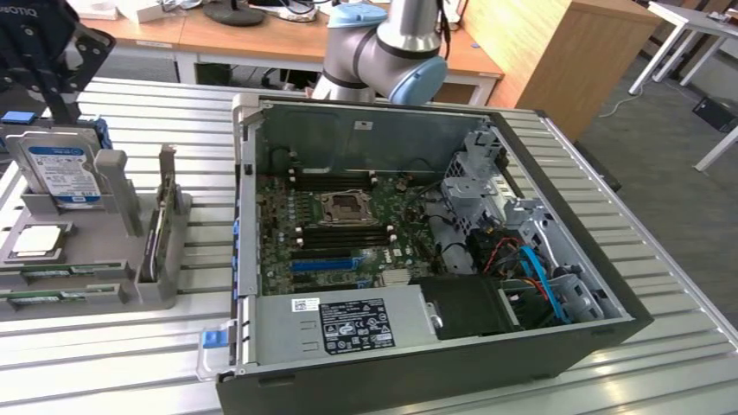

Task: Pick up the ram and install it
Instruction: 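Reach for the ram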

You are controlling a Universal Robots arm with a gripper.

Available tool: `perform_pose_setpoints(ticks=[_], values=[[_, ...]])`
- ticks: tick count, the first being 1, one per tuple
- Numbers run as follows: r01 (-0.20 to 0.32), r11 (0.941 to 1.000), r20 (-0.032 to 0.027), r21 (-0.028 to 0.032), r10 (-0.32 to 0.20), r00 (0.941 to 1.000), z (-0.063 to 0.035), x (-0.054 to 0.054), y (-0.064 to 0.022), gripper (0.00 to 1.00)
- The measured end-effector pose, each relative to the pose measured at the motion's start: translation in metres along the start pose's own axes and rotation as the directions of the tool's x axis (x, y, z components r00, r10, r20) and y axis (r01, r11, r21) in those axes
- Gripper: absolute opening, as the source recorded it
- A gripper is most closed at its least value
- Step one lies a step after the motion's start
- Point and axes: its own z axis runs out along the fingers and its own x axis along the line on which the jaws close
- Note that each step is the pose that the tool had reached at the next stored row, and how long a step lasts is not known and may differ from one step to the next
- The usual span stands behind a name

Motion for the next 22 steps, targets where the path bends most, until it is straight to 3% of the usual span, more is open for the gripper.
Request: perform_pose_setpoints(ticks=[12,22], values=[[0.000,1.0000,0.0001,0.0000,0.000,1.0000,0.0006,0.026,-0.0012,0.11],[0.000,1.0000,-0.0001,0.0000,0.000,1.0000,0.0005,0.028,-0.0022,0.11]])
